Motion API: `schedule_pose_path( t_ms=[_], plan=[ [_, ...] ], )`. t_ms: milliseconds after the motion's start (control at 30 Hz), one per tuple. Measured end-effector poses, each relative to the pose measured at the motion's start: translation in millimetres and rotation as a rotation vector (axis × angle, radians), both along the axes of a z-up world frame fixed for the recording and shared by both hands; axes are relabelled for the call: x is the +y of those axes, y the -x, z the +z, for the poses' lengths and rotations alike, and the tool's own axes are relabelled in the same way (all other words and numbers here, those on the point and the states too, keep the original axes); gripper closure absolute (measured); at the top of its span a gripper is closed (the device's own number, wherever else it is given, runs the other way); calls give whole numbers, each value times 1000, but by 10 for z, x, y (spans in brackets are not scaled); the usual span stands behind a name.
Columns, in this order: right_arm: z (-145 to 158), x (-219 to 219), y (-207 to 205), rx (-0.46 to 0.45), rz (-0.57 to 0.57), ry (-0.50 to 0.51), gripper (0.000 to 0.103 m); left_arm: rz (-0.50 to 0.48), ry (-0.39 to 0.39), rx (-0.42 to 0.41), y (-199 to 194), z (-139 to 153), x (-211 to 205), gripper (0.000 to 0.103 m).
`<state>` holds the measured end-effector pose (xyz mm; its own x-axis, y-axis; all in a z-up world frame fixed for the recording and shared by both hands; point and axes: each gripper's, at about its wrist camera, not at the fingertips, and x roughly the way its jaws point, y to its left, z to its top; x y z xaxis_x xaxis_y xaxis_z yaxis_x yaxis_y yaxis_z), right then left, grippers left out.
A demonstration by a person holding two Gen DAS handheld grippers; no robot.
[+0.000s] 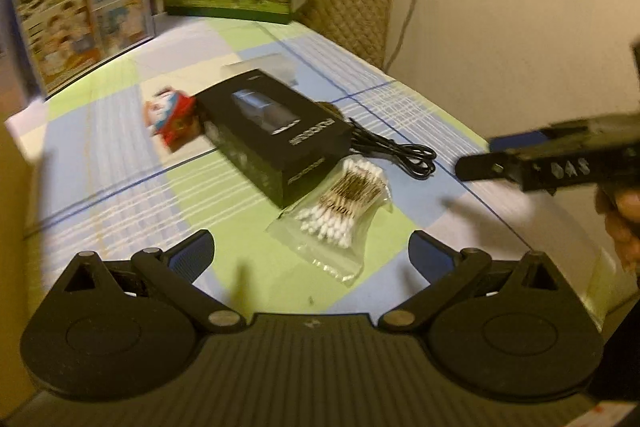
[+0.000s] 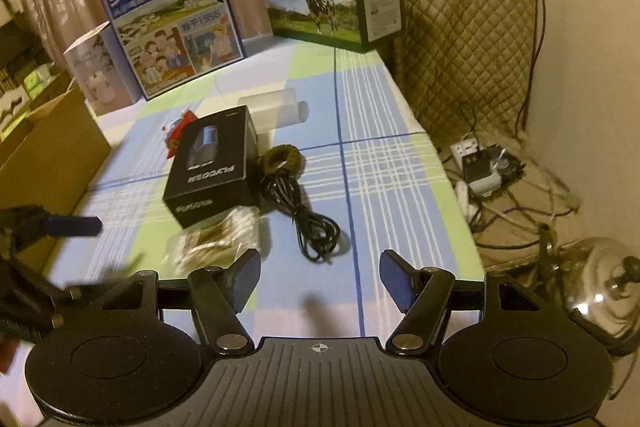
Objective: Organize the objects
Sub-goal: 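Grasp the cotton swab bag with left gripper while right gripper grasps the black cable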
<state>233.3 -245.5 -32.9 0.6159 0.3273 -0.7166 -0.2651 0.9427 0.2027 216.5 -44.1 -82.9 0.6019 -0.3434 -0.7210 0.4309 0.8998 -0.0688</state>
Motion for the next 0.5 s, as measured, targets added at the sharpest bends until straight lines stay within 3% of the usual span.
schedule_pose_path(
  t_ms=[167, 333, 433, 500],
  plan=[
    [-59, 101, -256, -18, 60, 50, 53, -120, -34, -16, -147, -108, -211, 9],
    [-152, 190, -383, -12, 104, 62, 57, -153, -64, 6, -292, -251, -332, 17],
    [-196, 253, -447, -21, 127, 87, 59, -134, -51, 25, -349, -283, -348, 35],
    [-244, 293, -504, -19, 142, 99, 67, -110, -63, 37, -346, -294, -348, 51]
  ],
)
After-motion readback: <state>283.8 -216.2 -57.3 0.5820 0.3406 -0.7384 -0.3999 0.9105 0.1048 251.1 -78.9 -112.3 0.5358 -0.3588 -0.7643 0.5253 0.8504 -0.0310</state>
